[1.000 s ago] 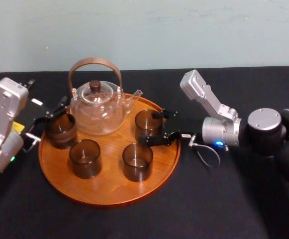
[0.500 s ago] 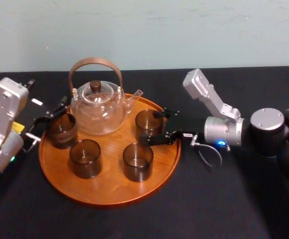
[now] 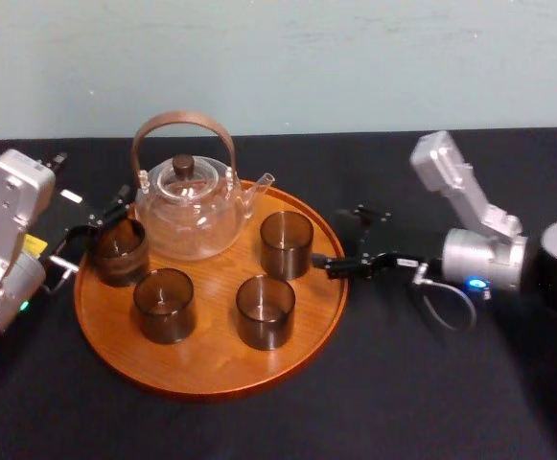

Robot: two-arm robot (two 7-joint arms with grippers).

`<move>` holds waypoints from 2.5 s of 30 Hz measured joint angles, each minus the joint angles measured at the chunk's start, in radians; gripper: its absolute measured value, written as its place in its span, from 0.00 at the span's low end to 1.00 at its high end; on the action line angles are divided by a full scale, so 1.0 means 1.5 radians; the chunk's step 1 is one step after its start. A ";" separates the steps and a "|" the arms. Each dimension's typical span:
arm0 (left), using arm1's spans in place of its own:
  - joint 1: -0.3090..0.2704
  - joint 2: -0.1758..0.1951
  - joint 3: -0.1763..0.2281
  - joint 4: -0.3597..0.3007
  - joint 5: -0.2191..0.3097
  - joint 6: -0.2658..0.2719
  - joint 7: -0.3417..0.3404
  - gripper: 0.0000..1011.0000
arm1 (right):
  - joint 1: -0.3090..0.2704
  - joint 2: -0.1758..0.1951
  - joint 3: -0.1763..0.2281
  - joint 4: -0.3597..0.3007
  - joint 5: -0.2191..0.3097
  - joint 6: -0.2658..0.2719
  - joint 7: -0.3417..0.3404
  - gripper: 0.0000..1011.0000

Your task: Pick up the glass from the table and place it on the tray.

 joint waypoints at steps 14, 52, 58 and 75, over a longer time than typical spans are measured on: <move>0.000 0.000 0.000 0.000 0.000 0.000 0.000 0.99 | -0.117 0.099 0.078 -0.170 0.069 -0.011 -0.060 0.99; 0.000 0.000 0.000 0.000 0.000 0.000 0.000 0.99 | -0.227 0.007 0.182 -0.147 -0.030 -0.078 -0.327 0.99; 0.000 0.000 0.000 0.000 0.000 0.000 0.000 0.99 | -0.227 0.008 0.181 -0.148 -0.029 -0.078 -0.327 0.99; 0.000 0.000 0.000 0.000 0.000 0.000 0.000 0.99 | -0.228 0.010 0.180 -0.150 -0.028 -0.078 -0.327 0.99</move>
